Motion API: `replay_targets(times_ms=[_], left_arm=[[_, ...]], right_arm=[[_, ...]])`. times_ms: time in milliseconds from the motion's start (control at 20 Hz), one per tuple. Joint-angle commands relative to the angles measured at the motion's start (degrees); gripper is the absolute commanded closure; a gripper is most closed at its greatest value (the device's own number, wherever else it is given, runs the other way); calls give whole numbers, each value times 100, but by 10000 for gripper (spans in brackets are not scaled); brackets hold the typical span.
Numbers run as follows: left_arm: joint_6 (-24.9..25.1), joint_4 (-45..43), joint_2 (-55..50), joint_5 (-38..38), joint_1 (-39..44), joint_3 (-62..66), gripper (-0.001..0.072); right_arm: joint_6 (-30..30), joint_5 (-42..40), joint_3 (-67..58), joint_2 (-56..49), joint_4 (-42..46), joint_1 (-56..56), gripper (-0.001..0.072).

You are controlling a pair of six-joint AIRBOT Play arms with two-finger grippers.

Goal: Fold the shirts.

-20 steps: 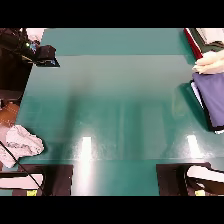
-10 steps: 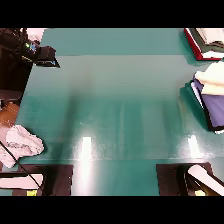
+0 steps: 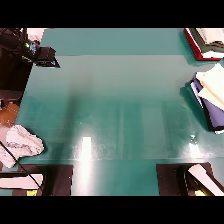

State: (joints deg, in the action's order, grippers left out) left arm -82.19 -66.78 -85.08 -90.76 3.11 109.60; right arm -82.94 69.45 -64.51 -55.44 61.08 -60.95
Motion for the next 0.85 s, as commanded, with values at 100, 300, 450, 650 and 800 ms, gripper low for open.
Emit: replay_targets(times_ms=[100, 300, 450, 650, 800], left_arm=[[-37, 48, -2, 13, 0, -2, 680], [-37, 48, -2, 306, 0, -2, 680], [-37, 48, -2, 619, 0, -2, 680], [-37, 48, -2, 901, 0, -2, 680], [-37, 48, -2, 1058, 0, -2, 680]], right_arm=[[-79, -310, 63, 339, -608, 730, 158], [-79, -243, 63, 599, -601, 2024, 317], [-59, -243, 63, 804, -597, 3073, 695], [-59, -243, 63, 970, -544, 4260, 695], [-61, -186, 63, 970, -555, 4754, 695]])
